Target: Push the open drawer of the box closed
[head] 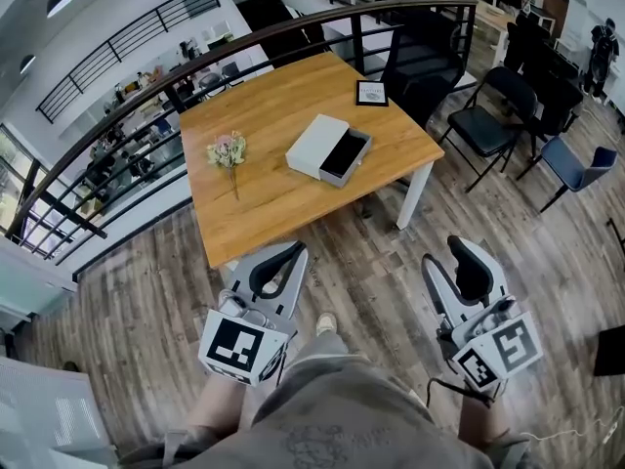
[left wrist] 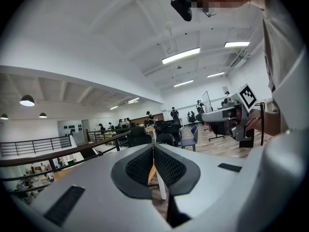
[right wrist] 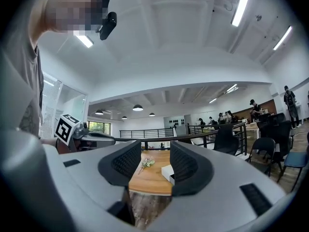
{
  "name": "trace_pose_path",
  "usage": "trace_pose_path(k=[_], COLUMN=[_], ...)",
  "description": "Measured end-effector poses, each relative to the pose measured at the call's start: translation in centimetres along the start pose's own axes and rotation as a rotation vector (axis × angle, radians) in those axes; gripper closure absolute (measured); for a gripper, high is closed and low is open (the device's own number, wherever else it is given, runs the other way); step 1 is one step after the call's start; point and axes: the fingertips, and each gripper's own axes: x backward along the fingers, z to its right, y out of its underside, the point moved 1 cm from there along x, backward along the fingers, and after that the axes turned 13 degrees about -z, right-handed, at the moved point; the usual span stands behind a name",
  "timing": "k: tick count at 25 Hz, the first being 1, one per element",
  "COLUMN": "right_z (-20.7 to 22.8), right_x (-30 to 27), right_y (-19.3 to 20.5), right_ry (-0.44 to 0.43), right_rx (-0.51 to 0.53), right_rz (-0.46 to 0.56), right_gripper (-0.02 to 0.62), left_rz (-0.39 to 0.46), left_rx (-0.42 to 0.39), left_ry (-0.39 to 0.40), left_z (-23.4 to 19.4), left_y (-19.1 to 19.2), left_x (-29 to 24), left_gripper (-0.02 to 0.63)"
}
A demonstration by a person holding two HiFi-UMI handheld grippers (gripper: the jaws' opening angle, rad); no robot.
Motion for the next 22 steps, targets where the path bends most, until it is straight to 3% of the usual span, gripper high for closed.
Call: trace_pose_path(k=[11, 22], right_z=[3.6, 8.7], right_x=[-5.0, -14.2], right_y=[3.5, 7.2], right_ry=[0.015, 0.032], right_rx=[0.018, 0.005], right_rz=[-0.154, -0.310], right_gripper=[0.408, 0.408], left_rz=[-0.041, -0.138], left_rx=[0.057, 0.157], left_ry=[-0.017, 0.044], left_z=[-2.8, -7.9], left_y=[2.7, 6.6], left_x=[-4.6, -13.0], left_gripper=[0.584, 0.584])
